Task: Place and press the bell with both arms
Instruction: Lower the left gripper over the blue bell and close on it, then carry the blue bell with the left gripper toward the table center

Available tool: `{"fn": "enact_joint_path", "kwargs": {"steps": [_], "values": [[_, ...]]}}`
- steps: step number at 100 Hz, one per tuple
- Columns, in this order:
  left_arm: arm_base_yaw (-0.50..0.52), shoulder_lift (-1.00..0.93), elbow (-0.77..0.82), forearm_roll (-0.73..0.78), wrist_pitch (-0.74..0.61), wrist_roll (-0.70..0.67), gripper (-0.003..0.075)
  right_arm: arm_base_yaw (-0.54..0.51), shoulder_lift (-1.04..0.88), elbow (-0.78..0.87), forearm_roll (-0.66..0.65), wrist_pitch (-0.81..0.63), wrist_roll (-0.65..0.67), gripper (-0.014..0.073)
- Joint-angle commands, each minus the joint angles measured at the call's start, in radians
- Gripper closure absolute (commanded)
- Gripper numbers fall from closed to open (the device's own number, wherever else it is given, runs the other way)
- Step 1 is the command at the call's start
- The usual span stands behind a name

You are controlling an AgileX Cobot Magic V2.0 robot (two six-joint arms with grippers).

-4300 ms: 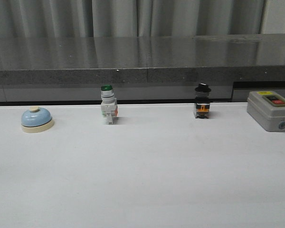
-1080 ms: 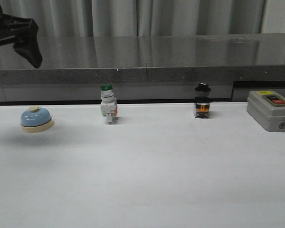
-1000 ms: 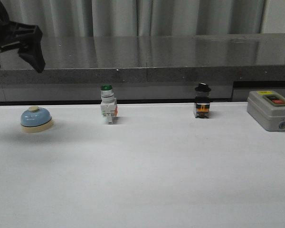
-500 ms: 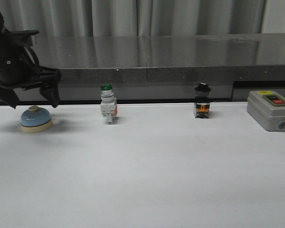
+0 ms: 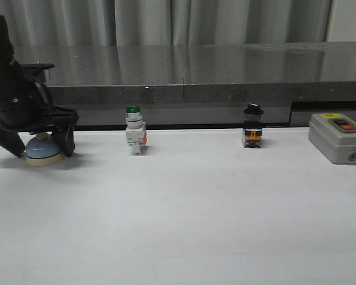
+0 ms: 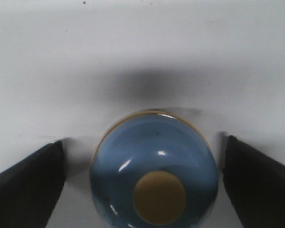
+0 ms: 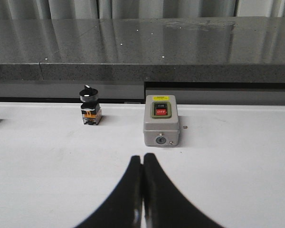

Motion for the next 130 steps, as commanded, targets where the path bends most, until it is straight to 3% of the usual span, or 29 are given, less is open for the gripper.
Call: {"fn": "enact_joint_path", "kwargs": {"steps": [1,10,29,39,84,102,130], "values": [[-0.005,-0.049,-0.026,-0.007,-0.019,-0.003,0.0111,-0.009,-0.018,-0.013,-0.012,-0.087,0.0,0.0654],[-0.005,-0.049,-0.028,-0.006,-0.019,-0.003,0.0201,-0.009,-0.018,-0.013,-0.012,-0.087,0.0,0.0654],[-0.005,-0.054,-0.028,-0.003,-0.011,-0.003,0.0481,-0.009,-0.018,-0.013,-0.012,-0.087,0.0,0.0654],[-0.005,-0.067,-0.04,0.004,0.031,-0.003,0.0549,-0.009,-0.018,-0.013,-0.012,-0.087,0.0,0.0654],[-0.042,-0.353,-0.049,-0.015,0.201,0.057,0.0567,-0.009,-0.018,-0.013,-0.012,-0.087,0.0,0.0654],[-0.146,-0.429,-0.049,-0.036,0.215,0.074,0.0567,-0.009,-0.018,-0.013,-0.012,-0.087,0.0,0.0654],[-0.377,-0.387,-0.049,-0.038,0.163,0.074,0.0567,-0.009,-0.018,-0.013,-0.012,-0.087,0.0,0.0654]]}}
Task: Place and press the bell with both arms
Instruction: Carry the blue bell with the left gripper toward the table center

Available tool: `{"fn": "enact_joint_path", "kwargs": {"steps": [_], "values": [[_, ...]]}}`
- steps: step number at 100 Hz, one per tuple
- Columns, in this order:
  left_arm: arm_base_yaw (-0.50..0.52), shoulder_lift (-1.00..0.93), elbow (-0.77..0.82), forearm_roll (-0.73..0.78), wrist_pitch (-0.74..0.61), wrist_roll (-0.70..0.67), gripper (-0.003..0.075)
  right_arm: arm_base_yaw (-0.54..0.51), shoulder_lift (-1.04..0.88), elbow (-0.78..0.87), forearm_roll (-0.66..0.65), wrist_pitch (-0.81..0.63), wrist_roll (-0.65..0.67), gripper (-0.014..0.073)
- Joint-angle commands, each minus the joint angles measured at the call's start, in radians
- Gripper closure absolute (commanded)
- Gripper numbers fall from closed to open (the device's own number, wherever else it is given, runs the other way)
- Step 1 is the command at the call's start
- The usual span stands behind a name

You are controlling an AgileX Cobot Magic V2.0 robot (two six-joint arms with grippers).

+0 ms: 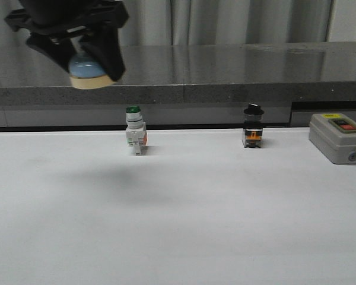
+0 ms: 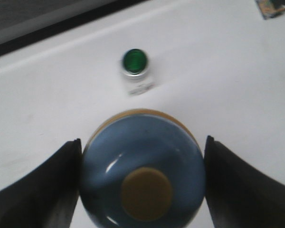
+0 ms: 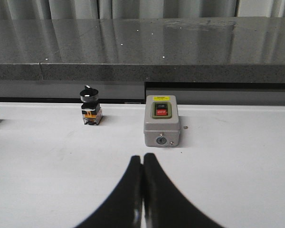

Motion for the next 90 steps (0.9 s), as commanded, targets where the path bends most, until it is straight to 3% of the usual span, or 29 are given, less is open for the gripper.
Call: {"fn": "enact_joint_path", "kwargs": {"steps": [1,34,90], "values": [[-0.067,-0.02,-0.033,-0.015,-0.078,0.002,0.0567,-0.009,-0.018,-0.013,-0.012,-0.087,0.0,0.0654],[-0.214,0.141,-0.033,-0.015,-0.17,0.002,0.0567,-0.009,-0.018,-0.013,-0.012,-0.087,0.0,0.0654],[-0.246,0.279,-0.033,-0.034,-0.216,0.002,0.0566,-0.009,-0.018,-0.013,-0.012,-0.087,0.0,0.0654]]}}
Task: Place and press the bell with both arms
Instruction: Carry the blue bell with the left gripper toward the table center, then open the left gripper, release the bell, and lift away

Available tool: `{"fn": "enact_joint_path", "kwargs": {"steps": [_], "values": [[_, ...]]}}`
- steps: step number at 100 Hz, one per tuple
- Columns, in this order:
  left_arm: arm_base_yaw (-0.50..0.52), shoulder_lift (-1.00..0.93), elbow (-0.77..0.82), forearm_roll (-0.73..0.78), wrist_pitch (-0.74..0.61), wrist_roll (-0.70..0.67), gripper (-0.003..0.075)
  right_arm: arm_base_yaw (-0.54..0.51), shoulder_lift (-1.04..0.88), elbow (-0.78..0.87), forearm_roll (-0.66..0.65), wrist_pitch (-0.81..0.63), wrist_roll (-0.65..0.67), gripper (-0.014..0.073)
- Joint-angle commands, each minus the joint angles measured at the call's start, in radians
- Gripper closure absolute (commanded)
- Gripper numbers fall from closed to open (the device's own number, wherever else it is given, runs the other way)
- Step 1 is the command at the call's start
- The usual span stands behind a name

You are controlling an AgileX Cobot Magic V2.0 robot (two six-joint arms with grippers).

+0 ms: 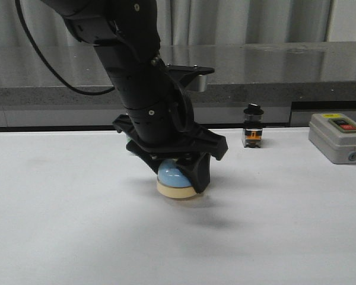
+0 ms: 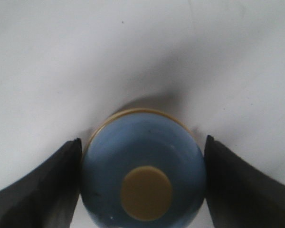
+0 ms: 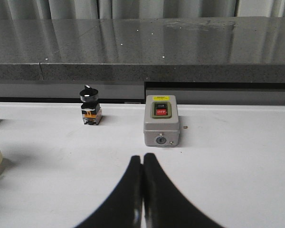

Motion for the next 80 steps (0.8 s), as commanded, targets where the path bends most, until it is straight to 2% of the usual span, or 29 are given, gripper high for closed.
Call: {"fn": "enact_joint_path", "kwargs": {"steps": [1,23,30,37,55,59,65,80], "values": [[-0.013,-0.043,-0.033,-0.014,-0.049,0.002,0.0566,-0.009,-0.018,-0.013,-0.012,-0.087,0.0,0.0654],[-0.013,-0.029,-0.033,-0.016,-0.047,0.002,0.056,-0.009,-0.018,-0.013,-0.012,-0.087,0.0,0.0654],[-0.013,-0.029,-0.033,-0.016,-0.043,0.002,0.0534,-0.009,-0.018,-0.013,-0.012,-0.087,0.0,0.0654],[-0.013,-0.029,-0.033,-0.018,-0.043,0.002,0.0461,-0.009,-0.018,-0.013,-0.012,-0.087,0.0,0.0654],[-0.013,-0.029,-0.033,-0.02,-0.041,0.002,0.0122,-0.009,-0.018,-0.013,-0.012,-0.087,0.0,0.0654],[-0.013,-0.029,-0.033,-0.02,-0.041,0.002,0.0079,-0.009,-0.018,-0.013,-0.012,-0.087,0.0,0.0654],[-0.013,-0.029,-0.033,-0.02,-0.039,0.002,0.0038,-0.009,-0.018,-0.013,-0.012,-0.087,0.0,0.0654],[-0.013,-0.029,-0.033,-0.02,-0.032,0.002,0.0039,-0.009,-0.018,-0.013,-0.012,-0.087,0.0,0.0654]]}}
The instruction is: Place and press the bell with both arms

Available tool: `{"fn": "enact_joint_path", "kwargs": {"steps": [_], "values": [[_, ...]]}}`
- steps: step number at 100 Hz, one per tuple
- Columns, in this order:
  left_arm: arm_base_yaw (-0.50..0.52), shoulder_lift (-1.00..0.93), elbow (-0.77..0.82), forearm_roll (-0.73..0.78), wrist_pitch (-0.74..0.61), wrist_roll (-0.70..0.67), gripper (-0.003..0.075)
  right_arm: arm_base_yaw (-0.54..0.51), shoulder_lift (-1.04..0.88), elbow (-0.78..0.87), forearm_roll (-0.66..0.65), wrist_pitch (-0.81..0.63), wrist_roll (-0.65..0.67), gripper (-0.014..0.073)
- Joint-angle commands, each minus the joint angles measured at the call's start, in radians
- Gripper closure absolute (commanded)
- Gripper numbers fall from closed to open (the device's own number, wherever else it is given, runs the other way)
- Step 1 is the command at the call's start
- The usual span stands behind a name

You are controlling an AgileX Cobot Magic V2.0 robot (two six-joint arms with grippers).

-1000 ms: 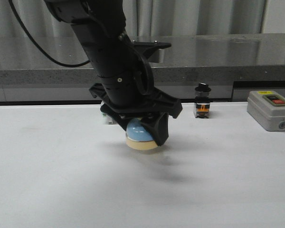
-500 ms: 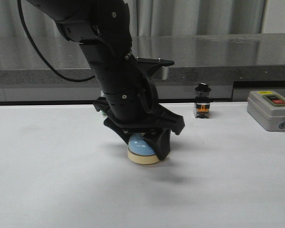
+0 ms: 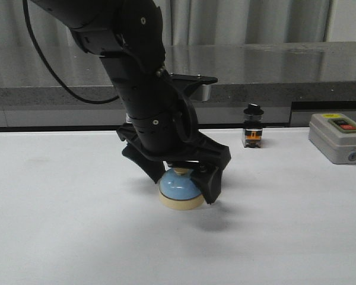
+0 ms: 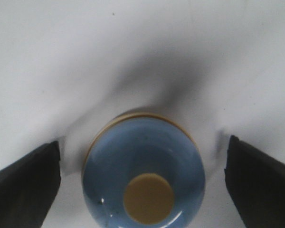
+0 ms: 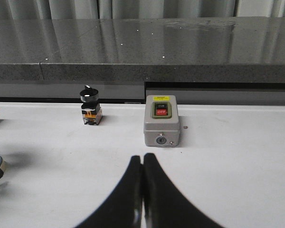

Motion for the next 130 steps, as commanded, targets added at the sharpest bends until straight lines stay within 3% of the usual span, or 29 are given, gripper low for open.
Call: {"fn": "enact_joint_path", "kwargs": {"steps": [1,34,67,130], "values": [[-0.008,-0.055,-0.03,-0.014,-0.019,0.001,0.0039,-0.009,-0.018,-0.013,-0.012,-0.087,0.0,0.0654],[-0.003,-0.189,-0.03,-0.034,-0.025,-0.002,0.0039,-0.009,-0.018,-0.013,-0.012,-0.087,0.0,0.0654],[0.058,-0.44,0.021,-0.036,-0.127,-0.003,0.0041,-0.009,-0.018,-0.013,-0.012,-0.087,0.0,0.0654],[0.493,-1.004,0.555,-0.055,-0.307,-0.009,0.0041,-0.009,-0.018,-0.013,-0.012,-0.087,0.0,0.0654]]}}
